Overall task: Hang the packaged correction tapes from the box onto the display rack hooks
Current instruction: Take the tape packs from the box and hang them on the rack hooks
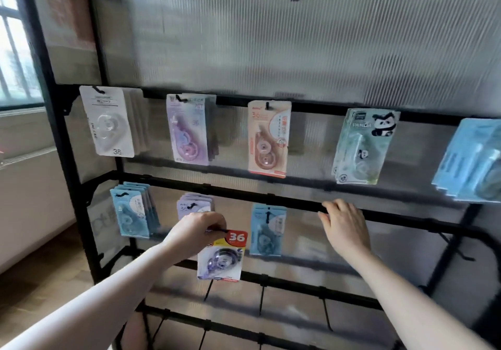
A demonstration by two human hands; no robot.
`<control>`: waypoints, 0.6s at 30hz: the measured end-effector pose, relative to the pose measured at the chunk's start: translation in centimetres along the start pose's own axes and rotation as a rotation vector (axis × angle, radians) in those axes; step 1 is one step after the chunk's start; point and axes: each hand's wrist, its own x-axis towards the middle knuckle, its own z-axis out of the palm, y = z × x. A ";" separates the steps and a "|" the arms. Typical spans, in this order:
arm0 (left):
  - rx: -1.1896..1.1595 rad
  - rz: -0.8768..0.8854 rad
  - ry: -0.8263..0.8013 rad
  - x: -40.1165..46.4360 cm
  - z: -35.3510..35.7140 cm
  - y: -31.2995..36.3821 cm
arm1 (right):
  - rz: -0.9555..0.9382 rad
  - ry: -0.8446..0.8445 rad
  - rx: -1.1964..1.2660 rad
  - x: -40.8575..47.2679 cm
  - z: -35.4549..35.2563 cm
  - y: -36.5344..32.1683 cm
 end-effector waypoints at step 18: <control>-0.110 0.046 -0.047 8.4 11.7 23.6 | 0.073 -0.036 0.029 -2.1 -2.5 18.9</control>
